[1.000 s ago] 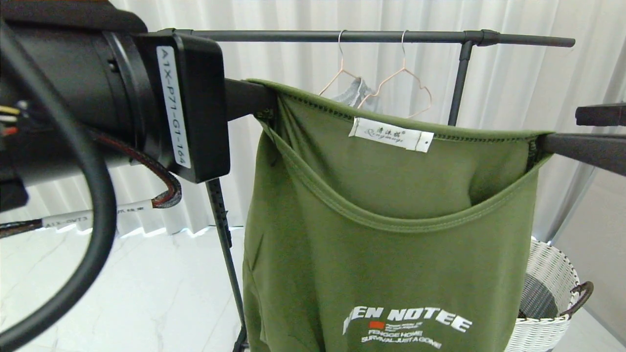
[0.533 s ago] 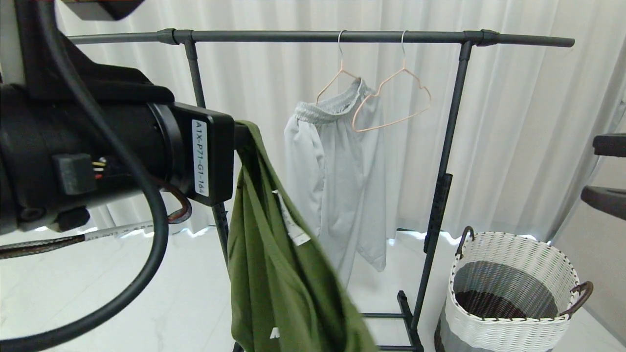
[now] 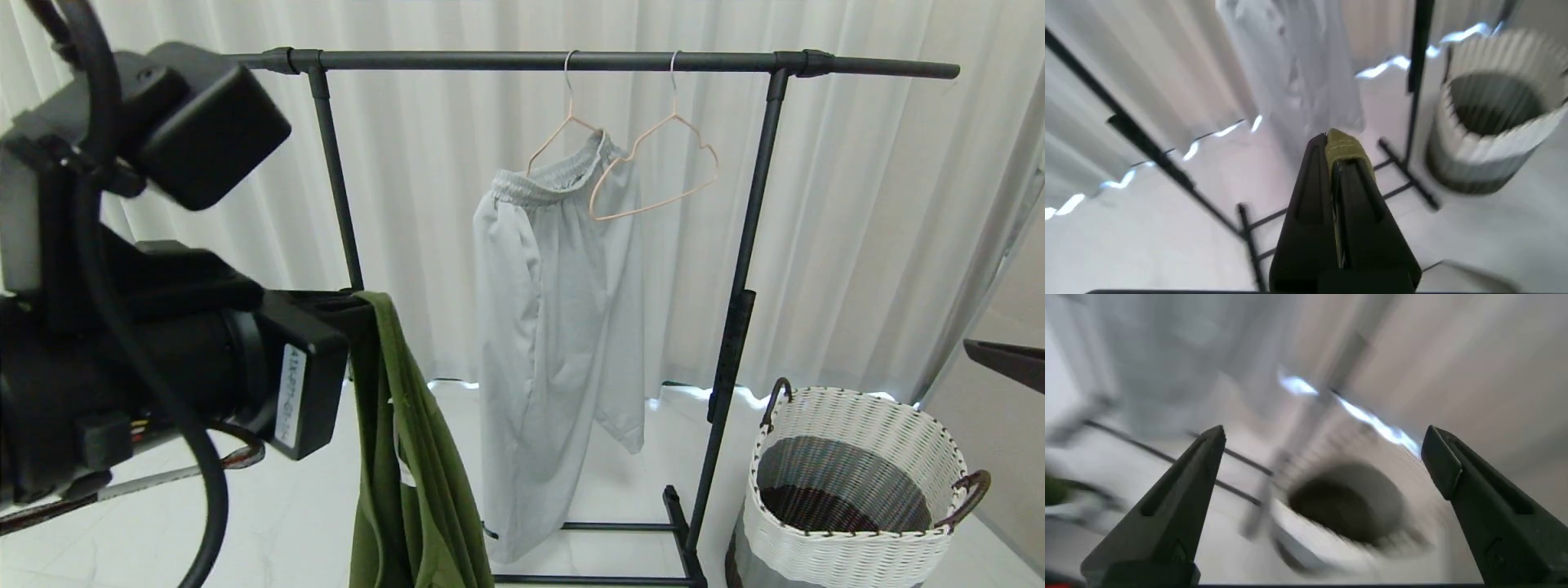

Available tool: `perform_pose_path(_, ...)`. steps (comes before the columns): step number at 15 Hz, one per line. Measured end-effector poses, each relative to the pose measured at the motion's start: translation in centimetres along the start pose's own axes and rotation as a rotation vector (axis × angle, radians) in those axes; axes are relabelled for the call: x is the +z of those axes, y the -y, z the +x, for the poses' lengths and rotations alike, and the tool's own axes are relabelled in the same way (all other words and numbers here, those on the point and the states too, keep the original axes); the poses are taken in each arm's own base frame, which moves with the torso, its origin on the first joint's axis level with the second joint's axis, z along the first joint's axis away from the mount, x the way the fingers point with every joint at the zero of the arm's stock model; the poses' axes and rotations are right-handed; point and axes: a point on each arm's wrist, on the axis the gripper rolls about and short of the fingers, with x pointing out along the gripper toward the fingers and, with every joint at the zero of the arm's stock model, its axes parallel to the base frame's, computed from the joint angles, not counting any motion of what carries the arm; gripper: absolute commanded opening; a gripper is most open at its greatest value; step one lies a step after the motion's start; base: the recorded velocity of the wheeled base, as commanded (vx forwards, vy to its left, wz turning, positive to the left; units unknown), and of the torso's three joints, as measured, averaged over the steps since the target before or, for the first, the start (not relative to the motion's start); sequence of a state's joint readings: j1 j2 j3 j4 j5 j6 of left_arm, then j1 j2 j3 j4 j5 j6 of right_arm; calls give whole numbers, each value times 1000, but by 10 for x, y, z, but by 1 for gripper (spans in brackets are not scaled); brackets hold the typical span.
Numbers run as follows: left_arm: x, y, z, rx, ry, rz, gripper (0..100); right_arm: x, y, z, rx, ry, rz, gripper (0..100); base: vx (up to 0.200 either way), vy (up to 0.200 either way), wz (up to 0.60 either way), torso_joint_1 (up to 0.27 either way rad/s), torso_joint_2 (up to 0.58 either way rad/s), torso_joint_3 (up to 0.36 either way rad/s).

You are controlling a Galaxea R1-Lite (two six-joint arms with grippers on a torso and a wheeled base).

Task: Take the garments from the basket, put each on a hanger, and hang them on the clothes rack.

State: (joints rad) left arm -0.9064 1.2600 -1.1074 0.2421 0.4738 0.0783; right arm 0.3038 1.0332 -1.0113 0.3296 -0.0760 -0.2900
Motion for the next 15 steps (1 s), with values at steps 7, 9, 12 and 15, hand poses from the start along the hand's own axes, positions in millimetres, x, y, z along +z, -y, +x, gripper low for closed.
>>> perform_pose_path(7, -25, -5, -8, 5, -42, 20, 0, -72, 18, 37, -296, -102, -127, 100, 0, 0, 0, 0, 0, 0)
perform_pose_path(9, -26, -5, -9, 6, -40, 19, 0, -93, 12, 37, -322, -103, -168, 100, 0, 0, 0, 0, 0, 0)
perform_pose_path(12, -28, -5, -10, 6, -41, 19, 0, -106, 7, 33, -322, -88, -85, 100, 0, 0, 0, 9, -20, -15)
perform_pose_path(15, -34, -6, -11, 6, -52, 47, 0, -107, 6, 30, -330, -60, 29, 100, 0, 0, 0, 93, -305, -217)
